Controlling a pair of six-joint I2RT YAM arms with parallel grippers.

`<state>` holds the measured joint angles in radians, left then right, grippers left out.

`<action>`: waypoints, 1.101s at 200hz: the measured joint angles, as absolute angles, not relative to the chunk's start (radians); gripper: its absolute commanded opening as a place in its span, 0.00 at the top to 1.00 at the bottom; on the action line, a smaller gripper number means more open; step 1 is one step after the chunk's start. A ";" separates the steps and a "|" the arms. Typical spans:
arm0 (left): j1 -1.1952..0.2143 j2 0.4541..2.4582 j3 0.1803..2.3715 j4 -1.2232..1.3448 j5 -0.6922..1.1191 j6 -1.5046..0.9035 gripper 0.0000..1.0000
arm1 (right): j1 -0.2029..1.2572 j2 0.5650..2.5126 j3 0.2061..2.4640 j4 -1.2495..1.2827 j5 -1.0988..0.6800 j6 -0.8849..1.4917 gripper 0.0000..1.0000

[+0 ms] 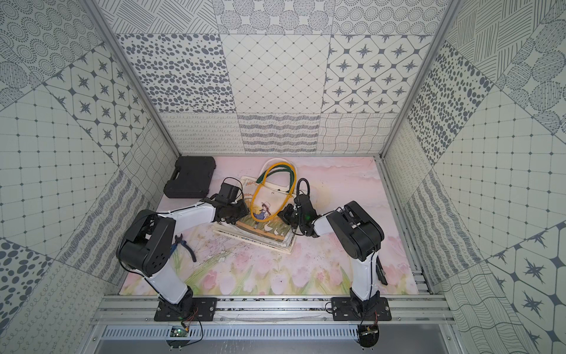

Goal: Put away the canvas bag
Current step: Adjust the canvas bag at the center of the board.

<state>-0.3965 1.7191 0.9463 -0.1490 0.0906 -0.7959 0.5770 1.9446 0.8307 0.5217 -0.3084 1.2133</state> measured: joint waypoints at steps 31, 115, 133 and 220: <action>-0.397 1.719 0.946 -0.150 0.090 -0.796 0.64 | 0.597 1.948 0.854 0.496 -0.252 1.223 1.00; -0.392 1.719 0.946 -0.154 0.086 -0.796 0.64 | 0.616 2.027 0.839 0.807 -0.220 1.317 0.98; -0.392 1.719 0.946 -0.154 0.086 -0.796 0.64 | 0.615 2.025 0.844 0.804 -0.220 1.317 0.98; -0.392 1.717 0.941 -0.148 0.087 -0.796 0.63 | 0.518 1.990 1.250 0.565 -0.289 1.275 0.96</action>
